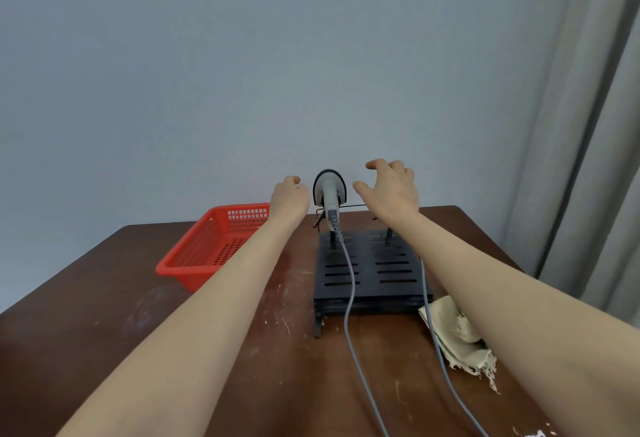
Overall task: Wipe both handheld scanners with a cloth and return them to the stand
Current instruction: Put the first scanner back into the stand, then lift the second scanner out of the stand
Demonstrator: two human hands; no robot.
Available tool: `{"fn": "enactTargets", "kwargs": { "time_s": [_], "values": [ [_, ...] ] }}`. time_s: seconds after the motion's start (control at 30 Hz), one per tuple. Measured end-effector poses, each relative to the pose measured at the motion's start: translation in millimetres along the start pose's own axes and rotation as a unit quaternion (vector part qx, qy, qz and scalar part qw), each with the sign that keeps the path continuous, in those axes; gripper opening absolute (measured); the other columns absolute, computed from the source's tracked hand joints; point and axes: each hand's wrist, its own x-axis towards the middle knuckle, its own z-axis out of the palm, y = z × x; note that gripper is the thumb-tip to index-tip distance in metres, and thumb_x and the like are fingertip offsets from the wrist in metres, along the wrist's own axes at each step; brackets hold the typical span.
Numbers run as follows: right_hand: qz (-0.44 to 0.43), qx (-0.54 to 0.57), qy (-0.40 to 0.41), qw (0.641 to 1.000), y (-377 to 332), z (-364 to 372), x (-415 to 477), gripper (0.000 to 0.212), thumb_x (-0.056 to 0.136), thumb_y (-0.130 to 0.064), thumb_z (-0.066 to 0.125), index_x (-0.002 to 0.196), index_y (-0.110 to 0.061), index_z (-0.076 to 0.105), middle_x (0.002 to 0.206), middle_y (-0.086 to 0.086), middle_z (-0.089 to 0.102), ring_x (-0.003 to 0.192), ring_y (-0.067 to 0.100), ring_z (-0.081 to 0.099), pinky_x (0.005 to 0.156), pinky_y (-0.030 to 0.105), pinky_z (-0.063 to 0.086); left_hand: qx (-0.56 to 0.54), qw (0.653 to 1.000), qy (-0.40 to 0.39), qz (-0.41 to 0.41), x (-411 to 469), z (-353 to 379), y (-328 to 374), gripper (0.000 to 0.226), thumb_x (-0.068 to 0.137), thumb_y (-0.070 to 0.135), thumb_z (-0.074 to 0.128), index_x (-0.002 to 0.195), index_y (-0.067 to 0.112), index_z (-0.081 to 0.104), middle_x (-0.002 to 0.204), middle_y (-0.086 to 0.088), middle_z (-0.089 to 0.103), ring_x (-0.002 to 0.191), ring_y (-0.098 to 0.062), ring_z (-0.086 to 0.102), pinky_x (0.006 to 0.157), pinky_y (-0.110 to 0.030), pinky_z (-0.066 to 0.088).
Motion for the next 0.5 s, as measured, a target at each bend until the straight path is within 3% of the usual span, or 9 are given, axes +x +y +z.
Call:
{"fn": "enactTargets", "kwargs": {
  "time_s": [0.13, 0.27, 0.33, 0.43, 0.5],
  "values": [
    [0.017, 0.073, -0.079, 0.994, -10.6, 13.8, 3.1, 0.053, 0.091, -0.04, 0.052, 0.137, -0.015, 0.04, 0.131, 0.011, 0.05, 0.108, 0.025, 0.053, 0.081, 0.033, 0.043, 0.006, 0.999, -0.033, -0.023, 0.7, 8.7, -7.6, 0.046, 0.098, 0.01, 0.033, 0.144, 0.004, 0.033, 0.15, -0.014, 0.036, 0.134, -0.027, 0.038, 0.096, -0.027, 0.034],
    [0.11, 0.161, -0.18, 0.964, -20.2, 29.9, 7.4, 0.073, 0.089, -0.054, 0.049, 0.143, -0.008, 0.028, 0.137, 0.013, 0.047, 0.116, 0.029, 0.051, 0.093, 0.04, 0.047, 0.053, 0.994, -0.095, -0.027, -6.1, 24.6, -19.4, 0.058, 0.091, 0.011, 0.053, 0.142, -0.001, 0.03, 0.146, -0.017, 0.04, 0.132, -0.029, 0.041, 0.1, -0.031, 0.036],
    [0.145, 0.184, -0.204, 0.951, -23.0, 37.9, 10.8, 0.077, 0.087, -0.058, 0.049, 0.141, -0.007, 0.03, 0.131, 0.013, 0.051, 0.112, 0.029, 0.055, 0.089, 0.043, 0.051, 0.062, 0.99, -0.119, -0.028, -8.6, 35.4, -27.9, 0.062, 0.086, 0.014, 0.062, 0.139, 0.0, 0.033, 0.141, -0.017, 0.045, 0.129, -0.03, 0.044, 0.096, -0.03, 0.038],
    [0.176, 0.252, -0.231, 0.923, -26.0, 50.5, 14.4, 0.057, 0.085, -0.05, 0.057, 0.12, -0.006, 0.048, 0.112, 0.014, 0.063, 0.094, 0.026, 0.061, 0.069, 0.034, 0.052, 0.057, 0.99, -0.13, -0.018, -3.2, 53.4, -41.5, 0.067, 0.078, 0.022, 0.073, 0.133, 0.003, 0.039, 0.137, -0.012, 0.05, 0.125, -0.029, 0.049, 0.092, -0.032, 0.041],
    [0.178, 0.261, -0.226, 0.921, -25.3, 57.3, 16.3, 0.041, 0.084, -0.037, 0.063, 0.108, -0.006, 0.051, 0.105, 0.014, 0.065, 0.089, 0.025, 0.064, 0.065, 0.031, 0.052, 0.05, 0.991, -0.123, -0.012, 1.0, 63.7, -44.9, 0.063, 0.075, 0.025, 0.074, 0.128, 0.007, 0.045, 0.128, -0.008, 0.057, 0.118, -0.027, 0.054, 0.083, -0.03, 0.042]
  ]
}}
